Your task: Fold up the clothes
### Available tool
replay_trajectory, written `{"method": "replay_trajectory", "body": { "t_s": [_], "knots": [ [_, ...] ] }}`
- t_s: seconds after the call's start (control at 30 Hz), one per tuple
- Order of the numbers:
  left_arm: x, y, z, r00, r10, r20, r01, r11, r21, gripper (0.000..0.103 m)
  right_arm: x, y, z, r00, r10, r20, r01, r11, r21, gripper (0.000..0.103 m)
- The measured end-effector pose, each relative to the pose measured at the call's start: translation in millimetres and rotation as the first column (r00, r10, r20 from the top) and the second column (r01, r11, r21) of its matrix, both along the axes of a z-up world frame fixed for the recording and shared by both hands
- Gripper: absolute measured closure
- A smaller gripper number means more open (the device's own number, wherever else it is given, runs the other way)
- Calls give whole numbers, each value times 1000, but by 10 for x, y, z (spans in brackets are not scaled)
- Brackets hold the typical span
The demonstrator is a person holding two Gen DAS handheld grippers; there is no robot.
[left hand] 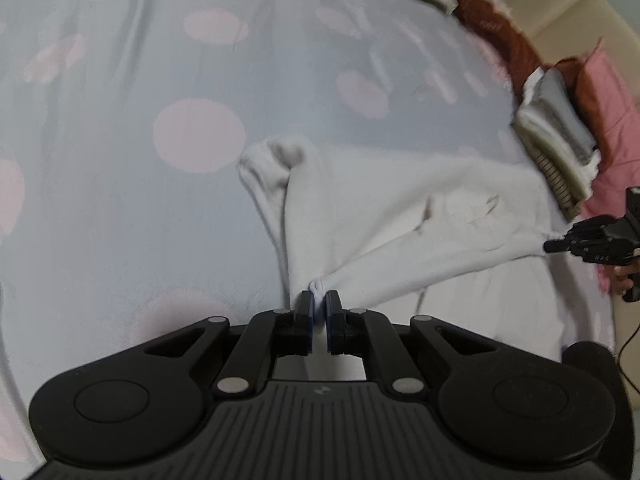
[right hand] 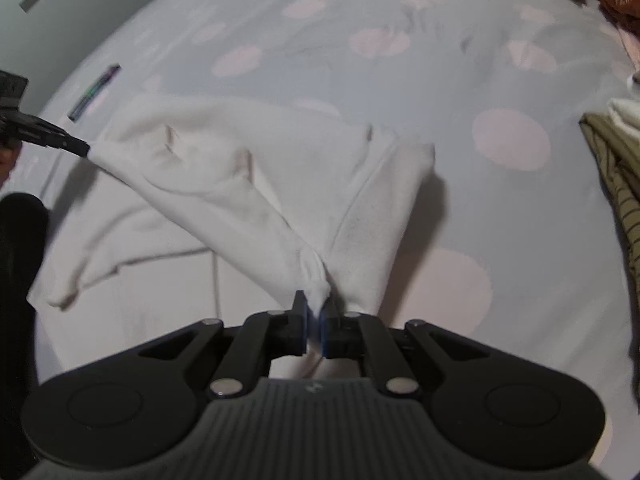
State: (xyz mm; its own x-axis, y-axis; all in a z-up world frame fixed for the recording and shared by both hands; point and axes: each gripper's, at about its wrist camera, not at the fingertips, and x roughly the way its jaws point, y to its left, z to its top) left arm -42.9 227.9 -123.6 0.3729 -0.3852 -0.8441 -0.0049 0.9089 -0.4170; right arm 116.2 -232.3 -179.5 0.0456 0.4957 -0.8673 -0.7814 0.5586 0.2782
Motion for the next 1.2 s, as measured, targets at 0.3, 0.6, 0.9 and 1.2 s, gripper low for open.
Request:
{"method": "replay_trajectory", "body": {
  "t_s": [0.3, 0.6, 0.9, 1.2],
  "knots": [
    [-141, 20, -131, 998, -18, -55, 18, 1000, 10, 99, -74, -109, 90, 1000, 7, 8, -7, 1000, 21, 97],
    [-312, 82, 20, 1000, 8, 21, -6, 999, -49, 99, -174, -170, 136, 1000, 6, -1, -6, 997, 72, 97],
    [-232, -50, -284, 994, -40, -99, 42, 999, 22, 93, -255, -63, -31, 997, 71, 24, -69, 996, -62, 83],
    [-176, -194, 299, 990, -112, 81, 100, 985, 138, 73, -353, 273, 519, 980, 134, 150, -144, 988, 58, 64]
  ]
}}
